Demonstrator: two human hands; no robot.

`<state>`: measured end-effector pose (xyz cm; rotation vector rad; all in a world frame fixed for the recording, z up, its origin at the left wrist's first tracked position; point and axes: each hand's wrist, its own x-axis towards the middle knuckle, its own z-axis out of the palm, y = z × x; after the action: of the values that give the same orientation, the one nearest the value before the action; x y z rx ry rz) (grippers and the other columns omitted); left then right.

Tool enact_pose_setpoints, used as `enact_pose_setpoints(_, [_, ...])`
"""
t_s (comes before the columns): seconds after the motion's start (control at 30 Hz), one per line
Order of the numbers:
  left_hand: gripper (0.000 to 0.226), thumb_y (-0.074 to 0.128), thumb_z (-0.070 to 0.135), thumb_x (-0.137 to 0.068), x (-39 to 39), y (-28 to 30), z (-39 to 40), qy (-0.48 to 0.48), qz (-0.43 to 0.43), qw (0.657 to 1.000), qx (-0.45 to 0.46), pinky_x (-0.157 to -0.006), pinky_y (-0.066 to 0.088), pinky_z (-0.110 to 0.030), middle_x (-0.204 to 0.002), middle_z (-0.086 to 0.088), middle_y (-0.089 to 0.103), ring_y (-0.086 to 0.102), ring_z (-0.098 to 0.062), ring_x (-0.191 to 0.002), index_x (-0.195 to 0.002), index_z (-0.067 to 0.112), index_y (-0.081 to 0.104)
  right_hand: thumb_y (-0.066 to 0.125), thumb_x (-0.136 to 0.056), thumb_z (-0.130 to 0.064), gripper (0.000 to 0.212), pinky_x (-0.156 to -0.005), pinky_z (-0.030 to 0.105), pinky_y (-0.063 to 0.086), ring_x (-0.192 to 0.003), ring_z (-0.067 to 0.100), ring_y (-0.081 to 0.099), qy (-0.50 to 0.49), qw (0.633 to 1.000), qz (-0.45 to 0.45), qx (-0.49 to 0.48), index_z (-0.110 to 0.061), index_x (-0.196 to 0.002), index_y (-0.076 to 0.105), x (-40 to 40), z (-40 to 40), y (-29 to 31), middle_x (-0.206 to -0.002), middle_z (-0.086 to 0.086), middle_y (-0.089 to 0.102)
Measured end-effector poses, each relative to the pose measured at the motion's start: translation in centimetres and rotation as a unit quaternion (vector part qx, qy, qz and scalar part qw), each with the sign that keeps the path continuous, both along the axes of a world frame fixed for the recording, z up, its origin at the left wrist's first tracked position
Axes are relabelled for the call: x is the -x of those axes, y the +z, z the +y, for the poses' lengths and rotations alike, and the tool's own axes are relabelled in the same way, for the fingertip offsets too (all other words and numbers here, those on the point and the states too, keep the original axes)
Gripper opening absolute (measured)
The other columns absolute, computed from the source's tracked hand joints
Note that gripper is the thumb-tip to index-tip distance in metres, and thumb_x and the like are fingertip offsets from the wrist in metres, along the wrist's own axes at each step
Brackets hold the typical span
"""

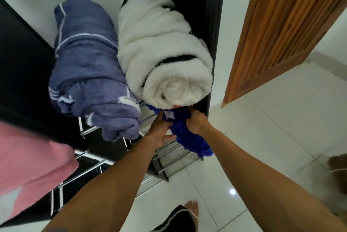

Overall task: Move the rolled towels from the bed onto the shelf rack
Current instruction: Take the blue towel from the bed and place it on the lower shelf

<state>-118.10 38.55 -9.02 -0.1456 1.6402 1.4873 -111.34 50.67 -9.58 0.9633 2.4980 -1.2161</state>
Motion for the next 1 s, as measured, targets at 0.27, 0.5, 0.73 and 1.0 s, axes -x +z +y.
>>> enact_pose_setpoints(0.27, [0.061, 0.047, 0.009, -0.095, -1.9, 0.7, -0.9, -0.085, 0.125, 0.976, 0.154, -0.087, 0.05, -0.039, -0.135, -0.005, 0.05, 0.055, -0.022, -0.109, -0.147, 0.035, 0.029, 0.04, -0.09, -0.004, 0.057, -0.106, 0.035, 0.038, -0.13, 0.036, 0.045, -0.016, 1.0, 0.018, 0.014, -0.007, -0.146, 0.033, -4.0, -0.9, 1.3, -0.145, 0.019, 0.044])
enact_pose_setpoints(0.5, [0.04, 0.056, 0.017, -0.091, -8.7, 2.6, -1.7, -0.322, 0.323, 0.844, 0.281, -0.091, 0.041, -0.025, -0.132, -0.009, 0.06, 0.055, -0.026, -0.12, -0.13, 0.012, 0.055, 0.047, -0.088, -0.003, 0.04, -0.085, 0.03, 0.046, -0.112, 0.031, 0.058, -0.094, 0.994, 0.023, 0.055, -0.004, -0.128, 0.049, -13.7, -1.5, 3.6, -0.127, 0.016, 0.058])
enact_pose_setpoints(0.73, [0.015, 0.055, 0.015, -0.092, -20.6, 3.3, -0.4, -0.425, 0.315, 0.811, 0.249, -0.076, 0.043, -0.028, -0.104, -0.012, 0.062, 0.055, -0.019, -0.09, -0.099, 0.005, 0.063, 0.049, -0.094, -0.02, 0.05, -0.102, 0.029, 0.038, -0.13, 0.028, 0.047, -0.169, 0.979, -0.038, 0.107, -0.008, -0.141, 0.037, -28.7, -3.0, 3.2, -0.143, 0.015, 0.047])
enact_pose_setpoints(1.0, [0.025, 0.054, 0.033, -0.093, -33.4, 5.9, 1.2, -0.529, 0.277, 0.782, 0.18, -0.081, 0.046, -0.027, -0.121, -0.007, 0.061, 0.058, -0.021, -0.103, -0.113, 0.021, 0.063, 0.057, -0.088, -0.014, 0.014, -0.063, 0.024, 0.044, -0.075, 0.015, 0.062, -0.414, 0.885, 0.061, 0.203, -0.011, -0.102, 0.059, -47.5, -5.1, 4.6, -0.094, 0.007, 0.063])
